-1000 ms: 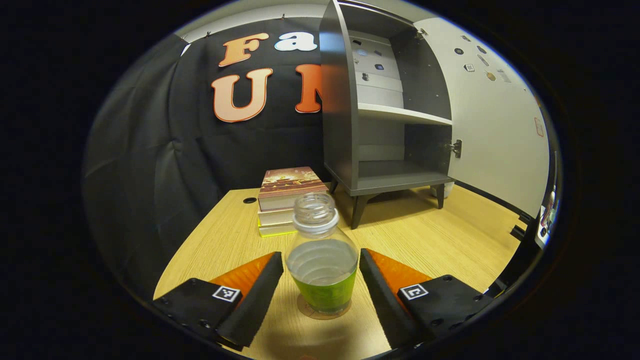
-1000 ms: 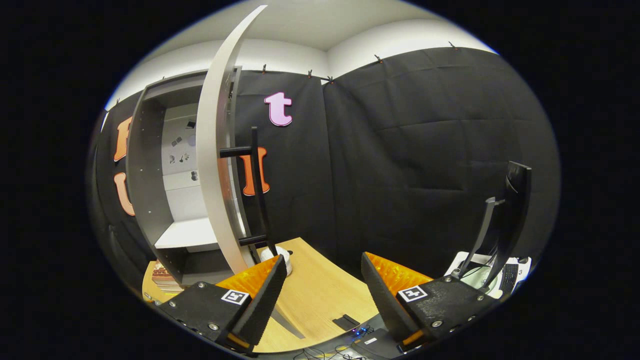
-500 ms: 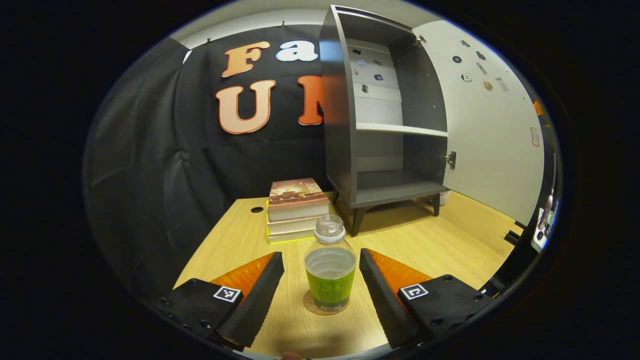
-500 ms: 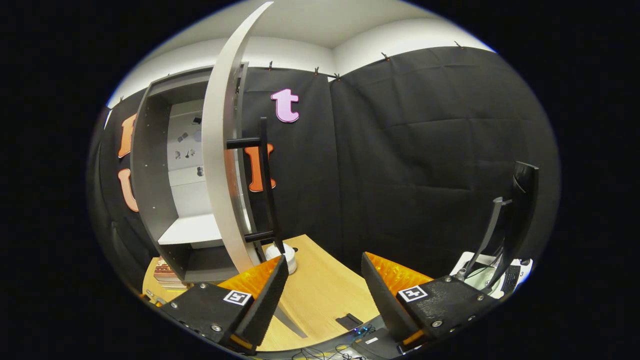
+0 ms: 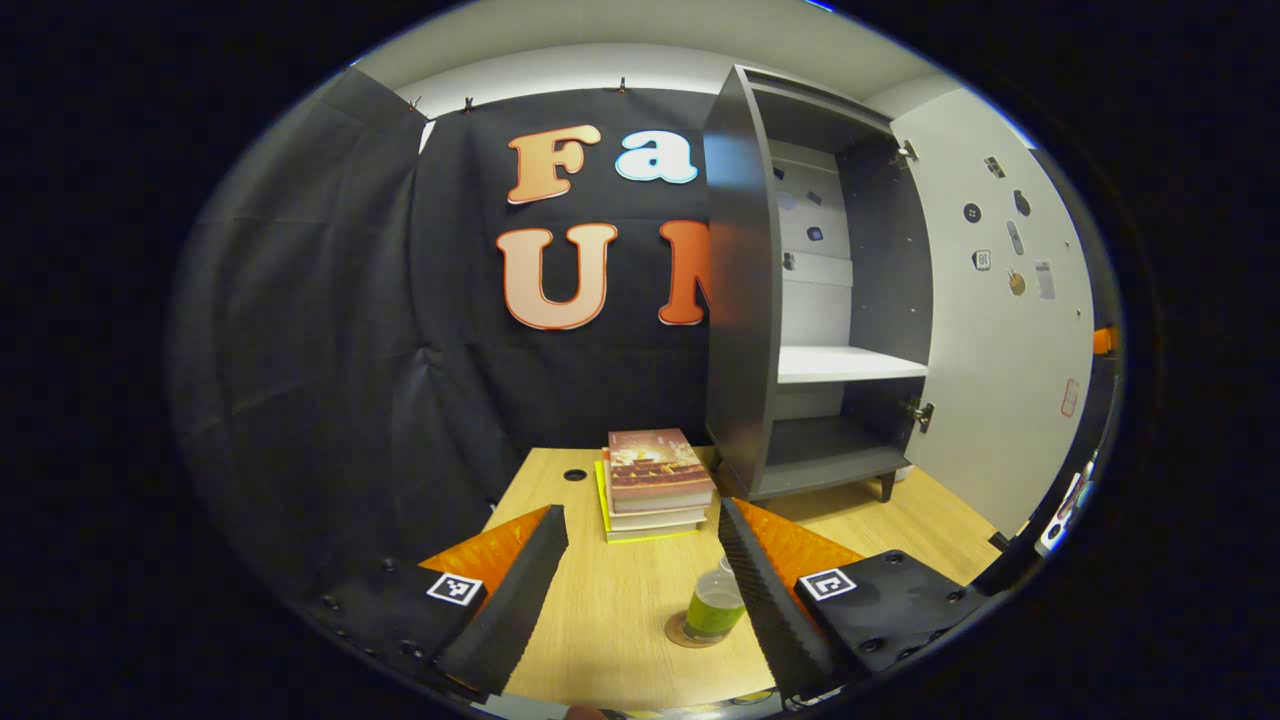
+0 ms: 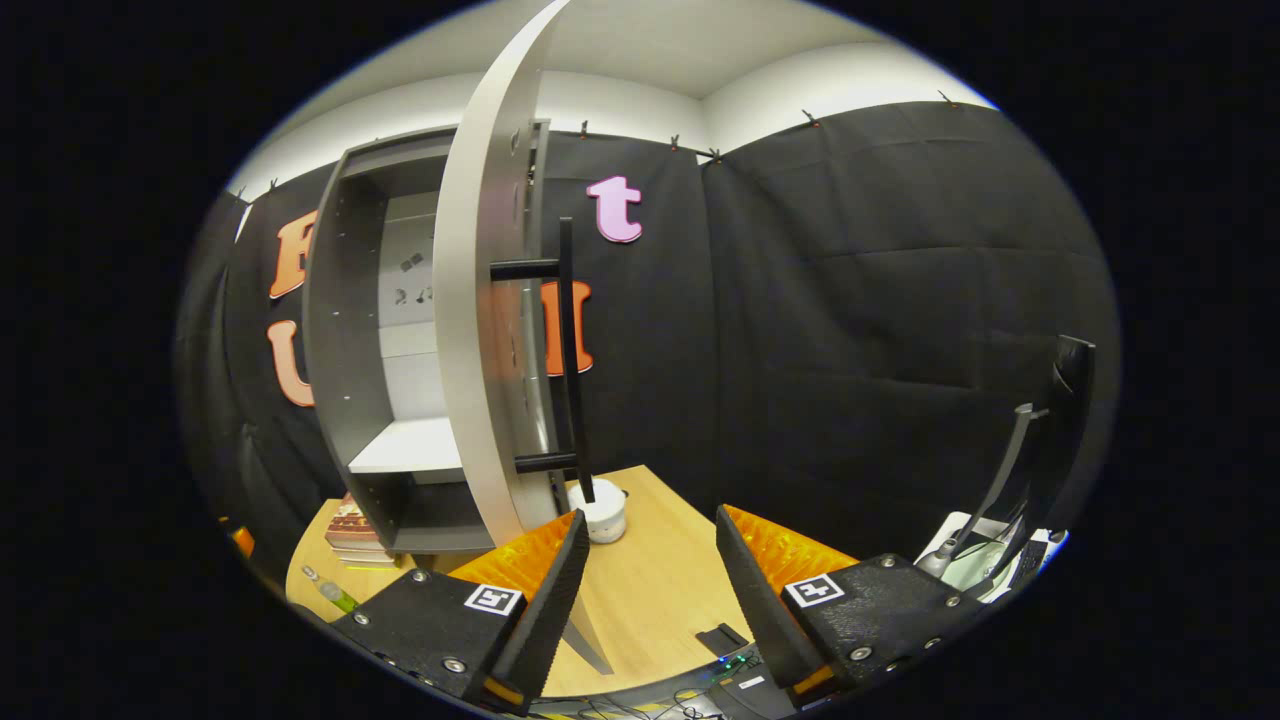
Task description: Open the cabinet door with the right hand, grasp the bottle in the cabinet with the left hand and place it on the coaster, then close the cabinet door with the right hand.
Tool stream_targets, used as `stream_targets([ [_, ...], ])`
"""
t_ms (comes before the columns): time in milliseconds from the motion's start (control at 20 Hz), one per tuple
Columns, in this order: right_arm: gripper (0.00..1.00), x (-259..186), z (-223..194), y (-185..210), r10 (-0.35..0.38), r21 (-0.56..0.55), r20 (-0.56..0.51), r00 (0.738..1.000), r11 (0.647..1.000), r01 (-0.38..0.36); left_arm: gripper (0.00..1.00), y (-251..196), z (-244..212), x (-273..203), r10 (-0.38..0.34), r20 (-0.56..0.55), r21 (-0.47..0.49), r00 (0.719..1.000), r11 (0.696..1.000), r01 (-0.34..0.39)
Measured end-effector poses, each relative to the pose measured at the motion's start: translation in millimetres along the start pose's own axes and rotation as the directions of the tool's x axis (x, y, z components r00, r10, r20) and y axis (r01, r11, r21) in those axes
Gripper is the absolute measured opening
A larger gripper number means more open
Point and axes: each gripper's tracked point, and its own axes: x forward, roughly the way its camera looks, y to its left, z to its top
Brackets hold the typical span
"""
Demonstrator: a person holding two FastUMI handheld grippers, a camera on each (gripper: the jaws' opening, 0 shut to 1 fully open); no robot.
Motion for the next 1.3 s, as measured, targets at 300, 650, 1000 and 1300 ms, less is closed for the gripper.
stream_targets([
  [300, 0.81, -1.2, -7.9, 88.8, 0.14, 0.009, -0.017, 0.99, 0.99, -0.14, 0.99, 32.7, 70.0, 4.7, 0.026, 0.067, -0.013, 0.997, 1.0, -0.025],
  [650, 0.81, 22.2, -20.2, 221.6, 0.305, 0.077, -0.031, 0.952, 0.95, -0.302, 0.99, 51.7, 100.1, 9.9, 0.058, 0.085, -0.003, 0.995, 0.998, -0.058],
  [1000, 0.84, 65.7, -34.3, 349.1, 0.453, 0.075, -0.048, 0.89, 0.89, -0.449, 0.99, 88.1, 107.4, 1.8, 0.138, 0.086, -0.026, 0.987, 0.99, -0.137],
  [1300, 0.88, 110.0, -22.8, 386.4, 0.453, 0.017, -0.035, 0.891, 0.892, -0.452, 0.99, 121.8, 117.1, -9.2, 0.212, 0.108, -0.075, 0.971, 0.976, -0.205],
])
